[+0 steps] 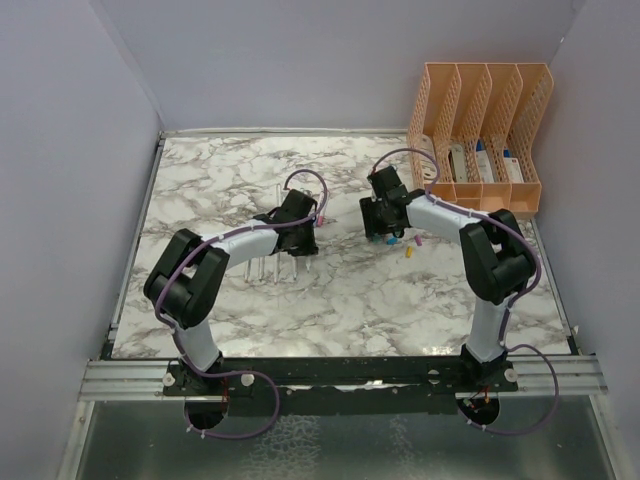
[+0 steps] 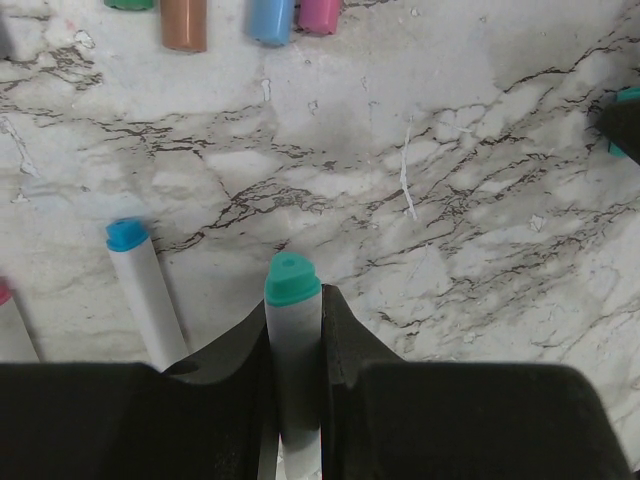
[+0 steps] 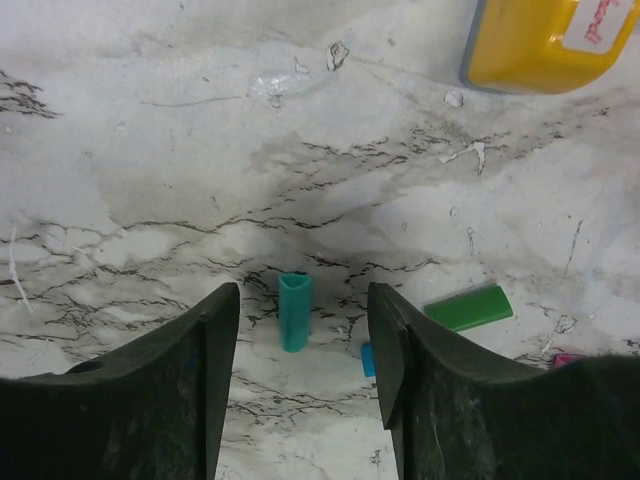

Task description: Open the pen caps

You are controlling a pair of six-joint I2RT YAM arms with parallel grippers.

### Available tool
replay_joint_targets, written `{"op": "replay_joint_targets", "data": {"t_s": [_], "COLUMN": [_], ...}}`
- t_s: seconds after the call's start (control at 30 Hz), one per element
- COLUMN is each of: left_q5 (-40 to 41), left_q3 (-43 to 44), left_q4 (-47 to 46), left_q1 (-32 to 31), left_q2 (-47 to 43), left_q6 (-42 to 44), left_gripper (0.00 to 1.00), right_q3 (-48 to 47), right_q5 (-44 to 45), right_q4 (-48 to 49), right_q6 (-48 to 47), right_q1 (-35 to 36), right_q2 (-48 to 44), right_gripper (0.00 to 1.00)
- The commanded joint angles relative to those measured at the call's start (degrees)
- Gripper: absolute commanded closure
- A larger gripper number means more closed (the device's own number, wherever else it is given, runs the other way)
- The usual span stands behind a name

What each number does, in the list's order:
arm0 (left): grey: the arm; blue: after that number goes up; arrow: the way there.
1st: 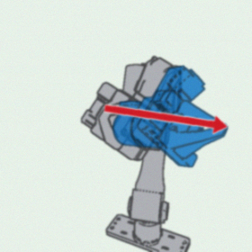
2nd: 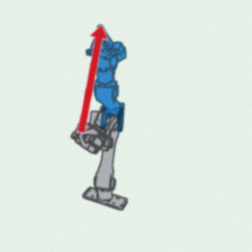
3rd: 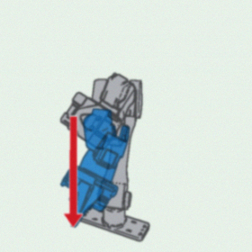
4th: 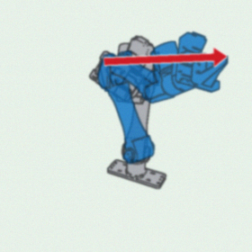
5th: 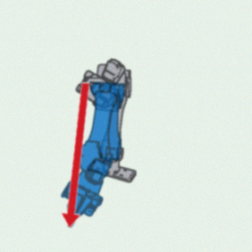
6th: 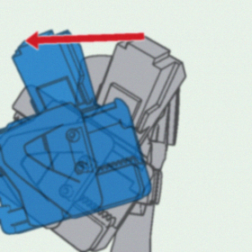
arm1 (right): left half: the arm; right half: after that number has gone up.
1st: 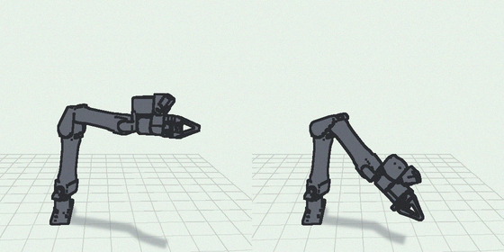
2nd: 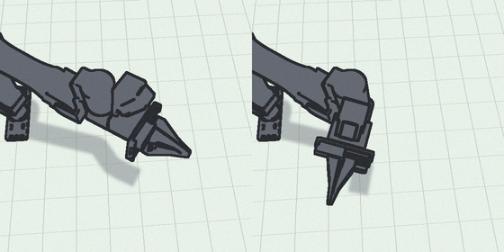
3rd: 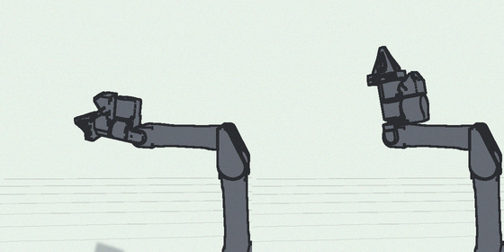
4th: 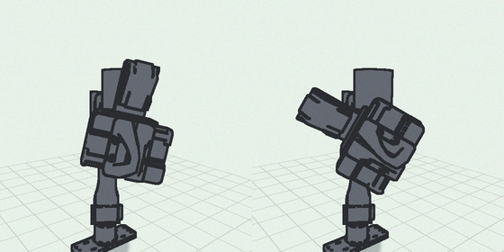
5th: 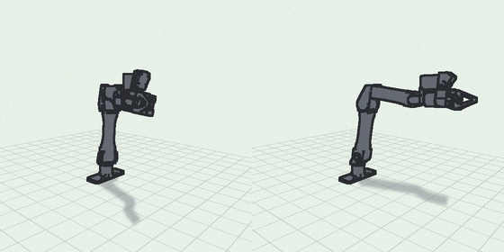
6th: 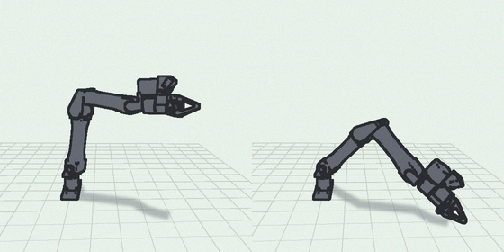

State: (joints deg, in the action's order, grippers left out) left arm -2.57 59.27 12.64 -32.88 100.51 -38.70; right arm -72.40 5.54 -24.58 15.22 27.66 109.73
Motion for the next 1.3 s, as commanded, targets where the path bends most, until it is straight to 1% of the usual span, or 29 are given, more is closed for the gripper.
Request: {"op": "replay_joint_targets", "data": {"t_s": [0.0,0.13,0.27,0.43,0.47,0.53,0.57,0.67,0.7,0.77,0.83,0.97,1.07,1.27], "left_q5": [2.3,2.3,2.5,2.7,2.9,3.2,3.6,4.8,5.4,6.9,8.6,10.3,9.7,6.5], "left_q3": [0.3,0.0,-0.5,-1.1,-1.2,-1.5,-1.6,-1.8,-1.8,-2.4,-3.3,-5.3,-7.0,-9.9], "left_q4": [0.6,0.7,1.0,1.9,2.0,2.3,2.7,3.6,4.0,4.2,4.1,3.3,2.5,1.0], "left_q1": [-0.4,-0.4,-0.4,-0.4,-0.4,-0.3,-0.3,-0.2,-0.1,0.2,0.5,1.8,3.1,6.2], "left_q2": [0.7,1.2,1.4,0.8,0.5,-0.8,-1.7,-5.8,-7.4,-10.9,-15.7,-23.0,-27.2,-31.8], "left_q6": [0.9,0.8,1.0,1.3,1.2,1.1,1.0,0.8,0.7,0.6,0.6,1.7,1.5,0.1], "left_gripper": [0.9,0.8,0.76,0.66,0.64,0.63,0.6,0.55,0.5,0.42,0.32,0.1,0.01,0.01], "right_q3": [-3.7,-6.1,-8.9,-14.2,-15.2,-17.8,-19.2,-23.9,-25.7,-29.2,-32.0,-34.7,-35.2,-35.1], "right_q5": [-1.4,-3.8,-5.9,-7.8,-8.0,-8.4,-8.6,-9.1,-9.1,-8.8,-8.3,-7.9,-7.1,-6.3], "right_q4": [-1.0,-0.9,-0.9,-1.8,-2.0,-2.5,-2.9,-4.1,-4.6,-5.8,-7.0,-7.8,-8.1,-8.4], "right_q6": [-0.3,-1.0,-1.0,-0.7,-0.6,-0.4,-0.1,0.5,0.7,1.0,1.4,2.1,2.3,2.5], "right_q1": [-0.3,-0.2,-0.1,0.7,1.0,1.7,2.1,3.7,4.2,5.3,6.1,7.3,7.9,8.6], "right_q2": [-0.5,-0.6,0.5,3.5,4.2,5.9,6.8,10.2,11.5,14.2,16.5,19.4,20.8,22.1], "right_gripper": [0.45,0.45,0.44,0.44,0.44,0.44,0.44,0.44,0.44,0.44,0.44,0.44,0.44,0.45]}}
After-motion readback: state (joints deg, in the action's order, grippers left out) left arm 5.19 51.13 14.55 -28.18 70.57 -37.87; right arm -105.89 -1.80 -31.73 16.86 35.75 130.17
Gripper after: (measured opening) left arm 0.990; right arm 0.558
